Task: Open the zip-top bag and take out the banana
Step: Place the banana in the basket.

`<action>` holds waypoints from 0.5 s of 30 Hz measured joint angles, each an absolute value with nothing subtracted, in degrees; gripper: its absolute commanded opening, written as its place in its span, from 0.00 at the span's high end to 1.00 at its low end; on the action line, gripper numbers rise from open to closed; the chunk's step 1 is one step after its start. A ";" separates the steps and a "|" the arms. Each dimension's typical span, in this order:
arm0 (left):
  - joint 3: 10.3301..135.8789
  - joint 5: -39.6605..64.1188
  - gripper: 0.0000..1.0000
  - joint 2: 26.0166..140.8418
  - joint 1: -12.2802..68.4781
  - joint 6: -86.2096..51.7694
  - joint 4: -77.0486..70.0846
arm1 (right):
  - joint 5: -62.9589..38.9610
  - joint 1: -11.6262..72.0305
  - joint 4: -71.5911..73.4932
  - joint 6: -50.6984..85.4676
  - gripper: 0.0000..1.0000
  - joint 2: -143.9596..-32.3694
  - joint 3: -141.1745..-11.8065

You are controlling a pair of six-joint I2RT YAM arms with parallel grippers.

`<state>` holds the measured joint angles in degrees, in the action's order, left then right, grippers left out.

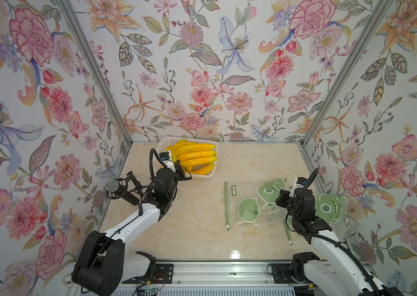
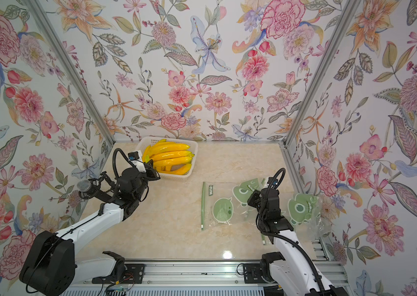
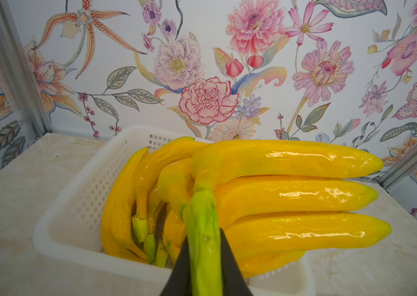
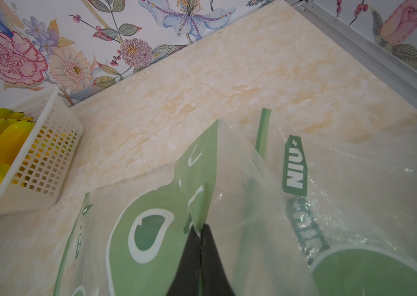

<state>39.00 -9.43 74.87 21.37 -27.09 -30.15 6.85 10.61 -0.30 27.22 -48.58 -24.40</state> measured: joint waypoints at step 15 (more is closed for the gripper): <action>45.17 -6.31 0.64 92.01 18.46 -28.49 -34.33 | 6.44 9.98 -0.47 26.98 1.00 -47.68 -23.44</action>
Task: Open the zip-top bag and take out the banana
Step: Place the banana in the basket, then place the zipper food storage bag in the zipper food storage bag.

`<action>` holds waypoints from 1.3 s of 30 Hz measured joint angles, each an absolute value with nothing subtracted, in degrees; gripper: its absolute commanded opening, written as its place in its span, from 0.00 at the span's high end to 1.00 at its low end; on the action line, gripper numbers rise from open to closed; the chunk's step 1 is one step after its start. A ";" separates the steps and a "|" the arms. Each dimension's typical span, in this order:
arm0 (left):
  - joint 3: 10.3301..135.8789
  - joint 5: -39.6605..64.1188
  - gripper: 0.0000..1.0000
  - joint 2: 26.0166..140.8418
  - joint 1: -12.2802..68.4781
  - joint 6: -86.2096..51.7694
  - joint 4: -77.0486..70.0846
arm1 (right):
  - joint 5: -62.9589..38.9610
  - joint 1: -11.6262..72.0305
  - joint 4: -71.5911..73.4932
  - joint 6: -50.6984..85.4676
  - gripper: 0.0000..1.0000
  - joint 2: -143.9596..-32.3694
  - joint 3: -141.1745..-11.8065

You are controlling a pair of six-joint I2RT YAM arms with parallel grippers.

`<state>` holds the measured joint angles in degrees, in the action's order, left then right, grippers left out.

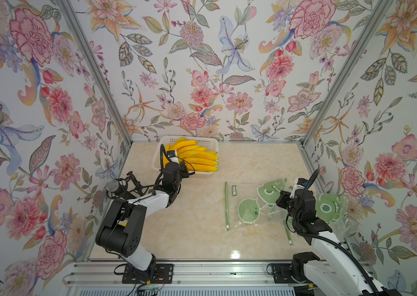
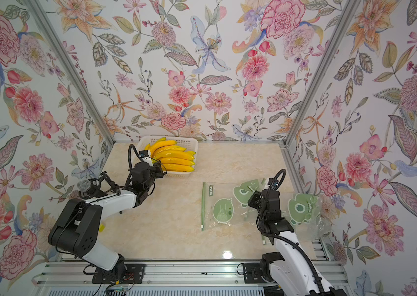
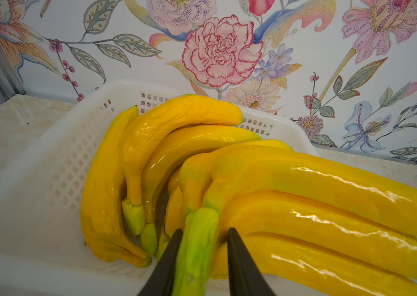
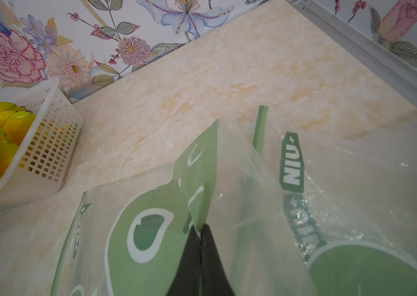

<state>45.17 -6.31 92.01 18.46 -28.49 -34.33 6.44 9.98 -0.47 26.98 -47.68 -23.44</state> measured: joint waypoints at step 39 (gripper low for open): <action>37.01 -3.11 0.18 59.61 16.97 -27.79 -2.39 | 12.05 2.24 -15.51 15.11 1.00 -48.66 -42.63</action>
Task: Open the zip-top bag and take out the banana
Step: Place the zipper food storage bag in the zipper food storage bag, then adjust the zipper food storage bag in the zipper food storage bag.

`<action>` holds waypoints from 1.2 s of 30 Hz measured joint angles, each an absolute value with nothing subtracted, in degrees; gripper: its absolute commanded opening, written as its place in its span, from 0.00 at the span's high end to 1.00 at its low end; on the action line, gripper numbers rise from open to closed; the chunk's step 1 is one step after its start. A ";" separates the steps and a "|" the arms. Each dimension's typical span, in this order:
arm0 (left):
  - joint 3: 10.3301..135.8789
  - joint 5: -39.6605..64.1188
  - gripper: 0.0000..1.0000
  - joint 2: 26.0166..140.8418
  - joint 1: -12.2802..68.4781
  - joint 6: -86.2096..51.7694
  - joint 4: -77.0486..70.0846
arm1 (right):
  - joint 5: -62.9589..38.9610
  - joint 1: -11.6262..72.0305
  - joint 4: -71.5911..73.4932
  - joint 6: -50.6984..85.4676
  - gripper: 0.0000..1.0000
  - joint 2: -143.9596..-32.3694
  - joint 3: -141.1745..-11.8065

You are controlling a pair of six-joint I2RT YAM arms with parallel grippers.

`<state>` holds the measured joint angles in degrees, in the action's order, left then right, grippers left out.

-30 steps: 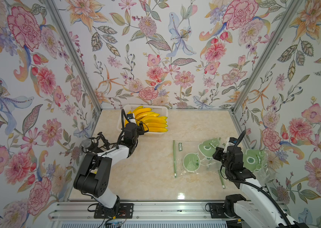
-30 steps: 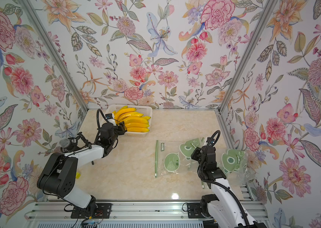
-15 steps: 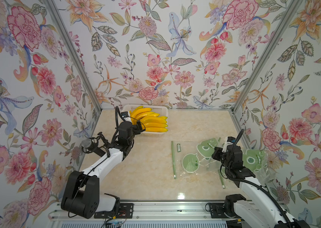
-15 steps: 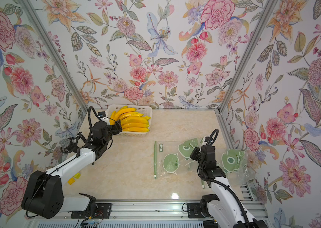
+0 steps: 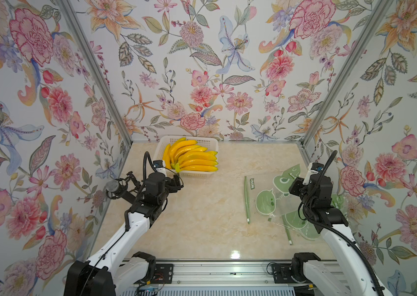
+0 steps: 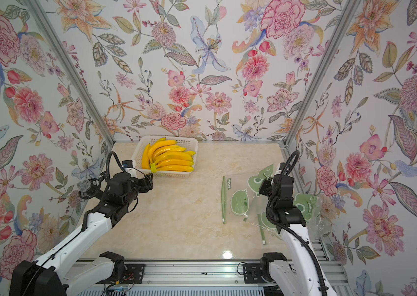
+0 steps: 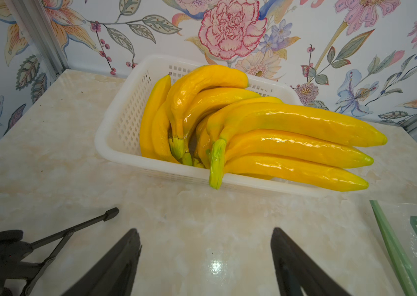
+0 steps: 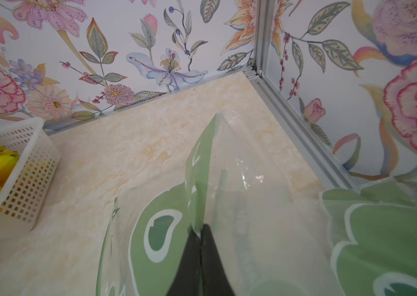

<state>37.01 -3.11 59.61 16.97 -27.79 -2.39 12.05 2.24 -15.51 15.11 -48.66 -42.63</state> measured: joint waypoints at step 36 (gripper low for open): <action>32.32 -4.49 0.18 52.16 24.43 -24.38 2.96 | 15.86 16.23 -16.38 16.97 0.24 -61.52 -48.53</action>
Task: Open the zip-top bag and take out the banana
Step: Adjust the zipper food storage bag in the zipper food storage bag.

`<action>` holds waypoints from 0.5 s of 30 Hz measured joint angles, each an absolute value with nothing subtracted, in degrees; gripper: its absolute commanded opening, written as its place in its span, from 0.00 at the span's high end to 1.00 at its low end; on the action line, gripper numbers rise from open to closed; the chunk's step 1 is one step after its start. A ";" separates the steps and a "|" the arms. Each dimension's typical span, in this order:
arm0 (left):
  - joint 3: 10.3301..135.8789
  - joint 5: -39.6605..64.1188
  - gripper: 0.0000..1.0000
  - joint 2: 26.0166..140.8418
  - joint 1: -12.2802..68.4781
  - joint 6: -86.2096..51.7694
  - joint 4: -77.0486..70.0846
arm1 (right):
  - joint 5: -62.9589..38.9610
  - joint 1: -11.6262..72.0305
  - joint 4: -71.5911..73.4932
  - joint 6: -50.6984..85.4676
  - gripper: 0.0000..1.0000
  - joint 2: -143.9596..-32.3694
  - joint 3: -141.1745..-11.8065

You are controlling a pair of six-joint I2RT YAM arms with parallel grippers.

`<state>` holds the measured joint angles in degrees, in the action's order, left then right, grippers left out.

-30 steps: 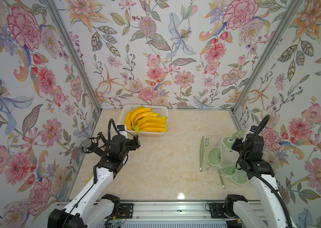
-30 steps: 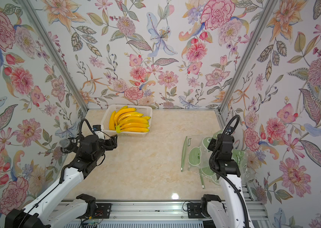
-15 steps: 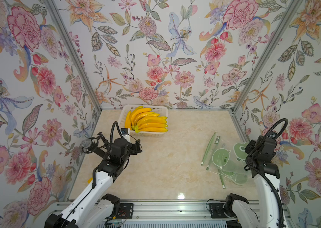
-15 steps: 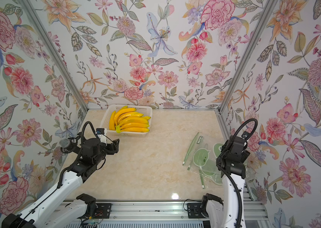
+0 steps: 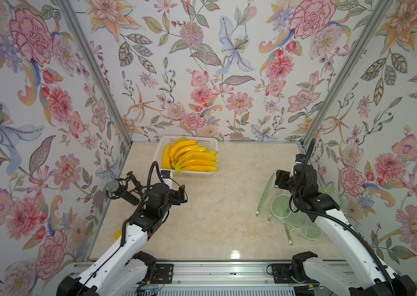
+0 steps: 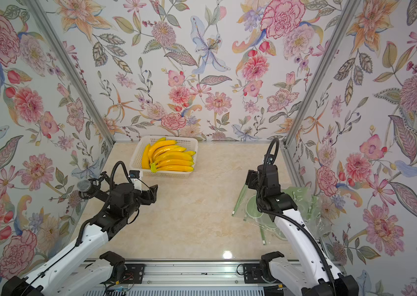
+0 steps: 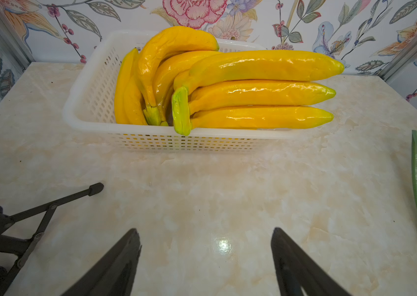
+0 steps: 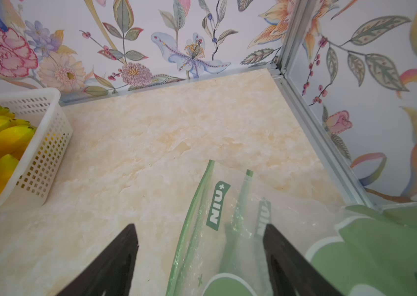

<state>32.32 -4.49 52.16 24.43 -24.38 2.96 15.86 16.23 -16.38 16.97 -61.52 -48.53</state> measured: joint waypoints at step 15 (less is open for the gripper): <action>32.42 -4.89 0.19 53.87 26.17 -24.67 1.87 | 6.55 -6.83 -12.80 19.97 0.25 -61.95 -28.45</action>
<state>32.42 -4.89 53.87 26.17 -24.67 1.87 6.55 -6.83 -12.80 19.97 -61.95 -28.45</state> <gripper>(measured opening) 0.809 0.747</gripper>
